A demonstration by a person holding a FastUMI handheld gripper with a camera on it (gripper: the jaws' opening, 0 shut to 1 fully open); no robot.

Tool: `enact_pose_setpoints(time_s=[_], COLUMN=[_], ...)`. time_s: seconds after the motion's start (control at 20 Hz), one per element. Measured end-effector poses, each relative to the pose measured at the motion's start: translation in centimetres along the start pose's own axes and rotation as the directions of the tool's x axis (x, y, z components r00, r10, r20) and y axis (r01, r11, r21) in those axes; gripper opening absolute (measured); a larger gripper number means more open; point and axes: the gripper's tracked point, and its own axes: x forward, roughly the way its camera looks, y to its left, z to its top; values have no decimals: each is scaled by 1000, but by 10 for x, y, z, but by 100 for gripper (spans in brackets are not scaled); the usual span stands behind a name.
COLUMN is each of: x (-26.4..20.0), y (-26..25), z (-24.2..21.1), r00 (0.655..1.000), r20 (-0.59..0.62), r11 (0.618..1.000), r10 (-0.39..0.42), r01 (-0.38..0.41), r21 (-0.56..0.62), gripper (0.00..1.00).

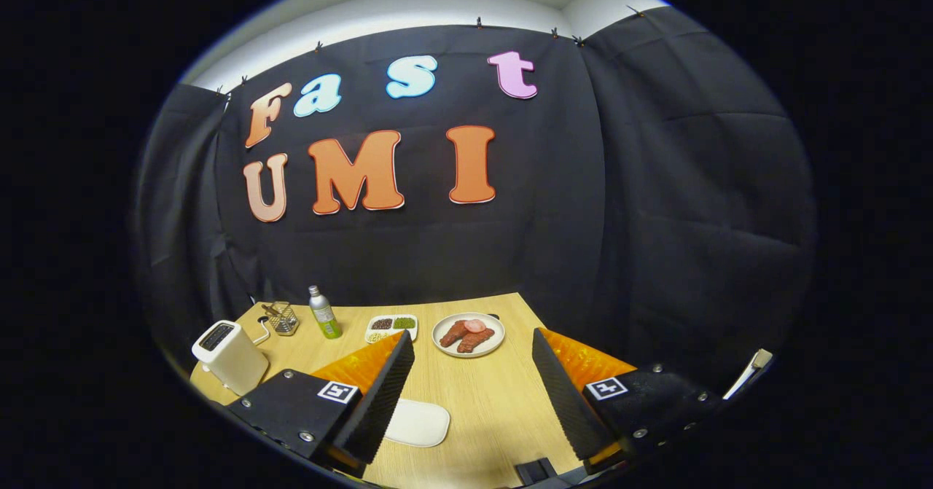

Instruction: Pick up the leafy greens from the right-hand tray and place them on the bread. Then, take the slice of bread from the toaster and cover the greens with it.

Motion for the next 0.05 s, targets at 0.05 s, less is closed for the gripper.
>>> enact_pose_setpoints(time_s=[0.05], x=[-1], y=[-1], z=[3], r00=[1000], r20=[10], r11=[1000], r10=[-6], r01=[6], r21=[6], gripper=[98])
